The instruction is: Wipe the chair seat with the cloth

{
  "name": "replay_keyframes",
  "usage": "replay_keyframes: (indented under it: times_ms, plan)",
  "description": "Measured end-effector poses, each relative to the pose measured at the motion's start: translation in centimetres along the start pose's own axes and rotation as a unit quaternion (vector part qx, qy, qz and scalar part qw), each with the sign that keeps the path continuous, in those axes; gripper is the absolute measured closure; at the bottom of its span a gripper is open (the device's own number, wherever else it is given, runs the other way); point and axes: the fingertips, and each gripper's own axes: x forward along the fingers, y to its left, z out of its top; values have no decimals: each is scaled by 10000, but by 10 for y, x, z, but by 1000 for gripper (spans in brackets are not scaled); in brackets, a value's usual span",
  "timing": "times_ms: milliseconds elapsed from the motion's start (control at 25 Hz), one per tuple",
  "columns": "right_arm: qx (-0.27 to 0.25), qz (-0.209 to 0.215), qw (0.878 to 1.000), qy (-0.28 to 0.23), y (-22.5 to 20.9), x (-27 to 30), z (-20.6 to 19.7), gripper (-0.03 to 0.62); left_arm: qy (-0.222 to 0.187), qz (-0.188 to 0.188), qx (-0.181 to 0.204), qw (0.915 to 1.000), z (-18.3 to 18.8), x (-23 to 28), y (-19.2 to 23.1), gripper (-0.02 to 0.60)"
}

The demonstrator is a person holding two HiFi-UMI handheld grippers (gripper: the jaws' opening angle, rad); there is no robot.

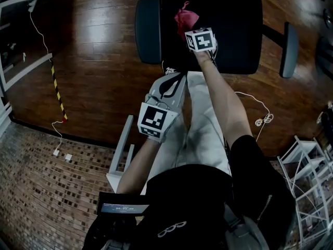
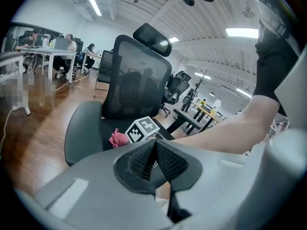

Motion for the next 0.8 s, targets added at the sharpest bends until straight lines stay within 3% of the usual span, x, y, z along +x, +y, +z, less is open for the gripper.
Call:
replay_keyframes:
  times_ms: [560,800]
  plan:
    - [-40,759,9970,-178,87,14,17,523,45,-260,162,9995,-6,-21,19,589]
    - [68,737,9971,-198,77,9,10,523,167,-397,260,9987,-13,-12,12,589]
